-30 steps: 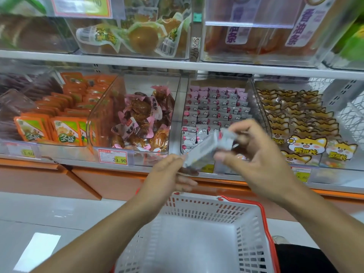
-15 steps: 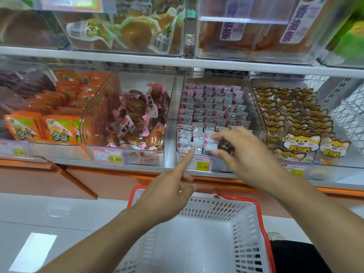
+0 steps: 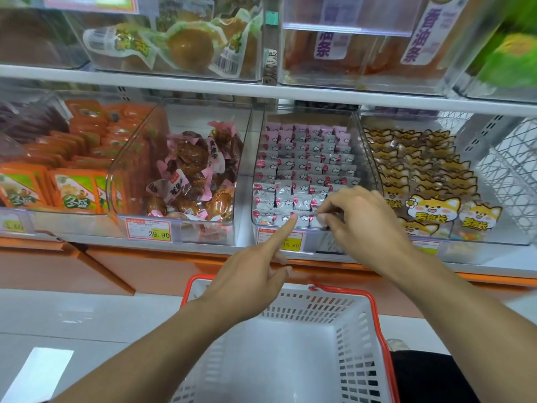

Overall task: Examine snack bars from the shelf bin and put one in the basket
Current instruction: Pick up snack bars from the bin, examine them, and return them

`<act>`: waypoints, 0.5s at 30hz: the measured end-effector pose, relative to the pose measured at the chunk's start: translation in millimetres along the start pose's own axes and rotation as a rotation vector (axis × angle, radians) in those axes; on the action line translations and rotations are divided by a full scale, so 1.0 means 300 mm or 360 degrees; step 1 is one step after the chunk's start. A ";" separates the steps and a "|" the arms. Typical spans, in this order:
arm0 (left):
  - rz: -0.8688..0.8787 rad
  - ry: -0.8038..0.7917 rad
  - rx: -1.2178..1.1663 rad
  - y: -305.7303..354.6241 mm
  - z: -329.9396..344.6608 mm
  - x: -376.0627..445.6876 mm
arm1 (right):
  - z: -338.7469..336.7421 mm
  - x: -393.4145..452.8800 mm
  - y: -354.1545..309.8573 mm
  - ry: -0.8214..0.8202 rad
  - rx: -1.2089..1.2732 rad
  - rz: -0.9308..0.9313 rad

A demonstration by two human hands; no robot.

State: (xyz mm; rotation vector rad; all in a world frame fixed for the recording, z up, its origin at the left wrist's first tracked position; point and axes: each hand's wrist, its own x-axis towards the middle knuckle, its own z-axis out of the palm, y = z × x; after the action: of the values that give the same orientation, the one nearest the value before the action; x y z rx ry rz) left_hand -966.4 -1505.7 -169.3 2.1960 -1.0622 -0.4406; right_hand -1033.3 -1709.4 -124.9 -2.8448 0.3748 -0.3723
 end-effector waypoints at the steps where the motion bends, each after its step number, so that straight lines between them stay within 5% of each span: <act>1: -0.0013 -0.0007 0.0000 0.002 0.001 0.007 | 0.002 -0.002 -0.001 0.0045 0.0074 0.0018; 10: -0.0069 0.0056 -0.0139 0.001 0.014 0.018 | -0.091 -0.014 -0.004 0.0879 0.1119 0.0269; 15: -0.0299 0.0306 -0.1124 0.029 -0.020 0.015 | -0.091 -0.032 -0.030 0.0572 0.2011 0.0877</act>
State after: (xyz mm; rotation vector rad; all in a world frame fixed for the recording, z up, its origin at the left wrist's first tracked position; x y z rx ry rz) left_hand -965.5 -1510.7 -159.1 1.6581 -0.4871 -0.5700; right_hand -1048.1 -1703.9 -98.8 -1.3816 0.6545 -0.6778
